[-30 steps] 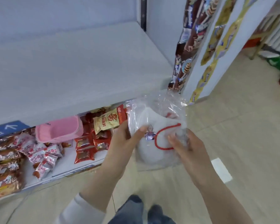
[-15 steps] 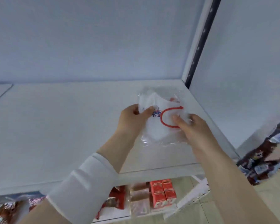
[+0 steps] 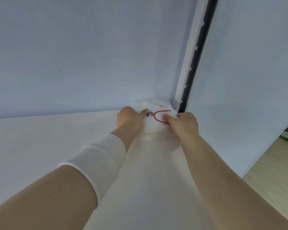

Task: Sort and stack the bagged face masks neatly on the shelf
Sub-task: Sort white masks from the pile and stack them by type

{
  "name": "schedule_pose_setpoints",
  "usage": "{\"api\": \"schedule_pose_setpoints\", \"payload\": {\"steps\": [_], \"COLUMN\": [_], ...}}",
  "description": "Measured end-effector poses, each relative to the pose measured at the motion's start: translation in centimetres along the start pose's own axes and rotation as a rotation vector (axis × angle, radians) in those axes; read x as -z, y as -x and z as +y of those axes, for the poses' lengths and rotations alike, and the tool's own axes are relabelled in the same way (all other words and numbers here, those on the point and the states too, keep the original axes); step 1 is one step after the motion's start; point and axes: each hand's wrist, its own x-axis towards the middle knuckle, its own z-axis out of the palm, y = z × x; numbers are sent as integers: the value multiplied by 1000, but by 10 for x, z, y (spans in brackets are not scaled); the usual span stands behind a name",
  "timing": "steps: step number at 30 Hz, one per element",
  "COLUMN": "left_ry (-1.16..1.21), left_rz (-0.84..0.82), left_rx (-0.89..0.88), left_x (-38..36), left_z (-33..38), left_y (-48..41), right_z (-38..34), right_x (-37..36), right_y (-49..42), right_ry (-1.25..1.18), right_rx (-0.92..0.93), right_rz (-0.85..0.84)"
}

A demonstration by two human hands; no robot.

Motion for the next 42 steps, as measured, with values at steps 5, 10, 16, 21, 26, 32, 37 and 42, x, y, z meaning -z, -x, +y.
{"api": "schedule_pose_setpoints", "payload": {"steps": [5,10,16,21,26,32,37,42], "left_ry": [-72,-136,-240,-342,-553,-857,-964,-968], "left_rz": [-4,-20,-46,11,110,226,312,370], "left_rx": [3,-16,-68,-92,-251,-162,-39,32], "left_x": [-10,-11,-2,33,100,219,339,457], "left_z": [3,5,12,2,-19,-81,-148,-224], "left_y": [-17,-18,-6,21,72,128,187,262], "right_z": [-2,-3,-10,-29,-65,-126,-180,-232], "right_x": [-7,-8,-1,12,-1,-69,-135,-205], "right_y": [-12,-11,-7,28,88,188,291,399], "right_ry": [110,219,319,527,666,720,703,675], "right_rx": [-1,32,13,170,432,688,825,895], "right_rz": [30,36,58,179,99,-73,-213,-264]}}
